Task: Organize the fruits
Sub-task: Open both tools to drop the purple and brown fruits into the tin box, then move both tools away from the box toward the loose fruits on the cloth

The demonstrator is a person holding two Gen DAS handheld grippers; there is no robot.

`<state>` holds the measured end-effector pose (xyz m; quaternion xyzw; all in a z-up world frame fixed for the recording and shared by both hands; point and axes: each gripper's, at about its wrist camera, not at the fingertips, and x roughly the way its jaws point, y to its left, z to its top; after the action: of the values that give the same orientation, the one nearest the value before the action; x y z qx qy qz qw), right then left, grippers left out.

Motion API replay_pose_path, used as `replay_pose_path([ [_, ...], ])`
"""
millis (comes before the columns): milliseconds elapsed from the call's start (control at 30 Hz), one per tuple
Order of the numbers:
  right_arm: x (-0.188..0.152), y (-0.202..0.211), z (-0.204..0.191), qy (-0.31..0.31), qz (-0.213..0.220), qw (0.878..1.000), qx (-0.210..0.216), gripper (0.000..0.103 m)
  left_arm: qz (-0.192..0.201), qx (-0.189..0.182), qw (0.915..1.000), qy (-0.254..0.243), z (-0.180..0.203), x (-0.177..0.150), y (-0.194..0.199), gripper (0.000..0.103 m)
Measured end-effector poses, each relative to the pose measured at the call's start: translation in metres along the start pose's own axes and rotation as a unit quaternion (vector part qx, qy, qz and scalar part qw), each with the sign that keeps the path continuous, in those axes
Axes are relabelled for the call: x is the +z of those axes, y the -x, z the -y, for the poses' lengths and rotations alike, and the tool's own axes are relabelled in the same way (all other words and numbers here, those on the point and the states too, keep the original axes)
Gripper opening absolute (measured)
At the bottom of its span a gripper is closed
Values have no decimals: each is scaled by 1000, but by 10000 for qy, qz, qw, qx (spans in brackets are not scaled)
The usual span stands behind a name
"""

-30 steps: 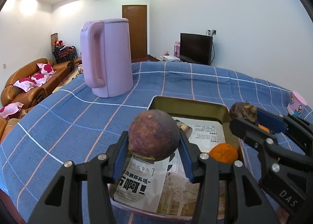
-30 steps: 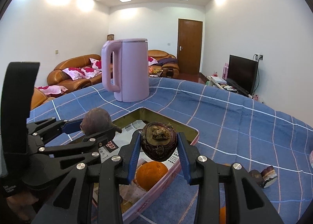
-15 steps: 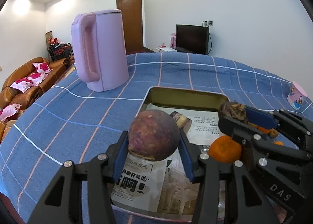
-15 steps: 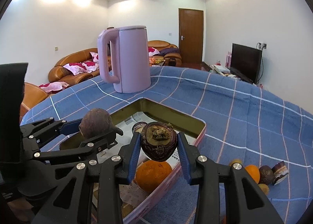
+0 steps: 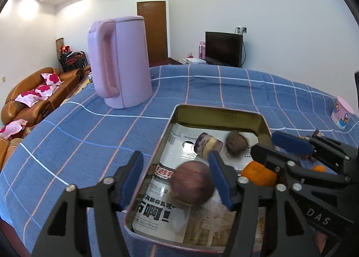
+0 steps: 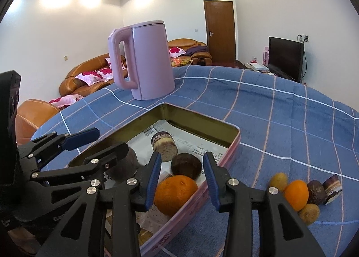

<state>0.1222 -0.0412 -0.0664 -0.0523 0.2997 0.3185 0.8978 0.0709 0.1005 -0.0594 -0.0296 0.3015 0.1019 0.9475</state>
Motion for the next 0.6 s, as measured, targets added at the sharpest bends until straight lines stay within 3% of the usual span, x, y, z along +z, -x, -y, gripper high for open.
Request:
replay_pose_path([
  [100, -1, 12, 4, 21, 122, 9999, -112, 54, 109, 6, 9999, 53, -2, 1, 7, 86],
  [200, -3, 34, 15, 103, 282, 9988, -395, 57, 294, -12, 9995, 76, 0, 2, 16, 93],
  [367, -14, 77, 51, -4, 432, 9934, -1065, 62, 331, -133, 9994, 51, 14, 1, 20, 93],
  [600, -32, 110, 88, -206, 385, 9854, -1648, 63, 344, -464, 9982, -167, 49, -1, 34, 93],
])
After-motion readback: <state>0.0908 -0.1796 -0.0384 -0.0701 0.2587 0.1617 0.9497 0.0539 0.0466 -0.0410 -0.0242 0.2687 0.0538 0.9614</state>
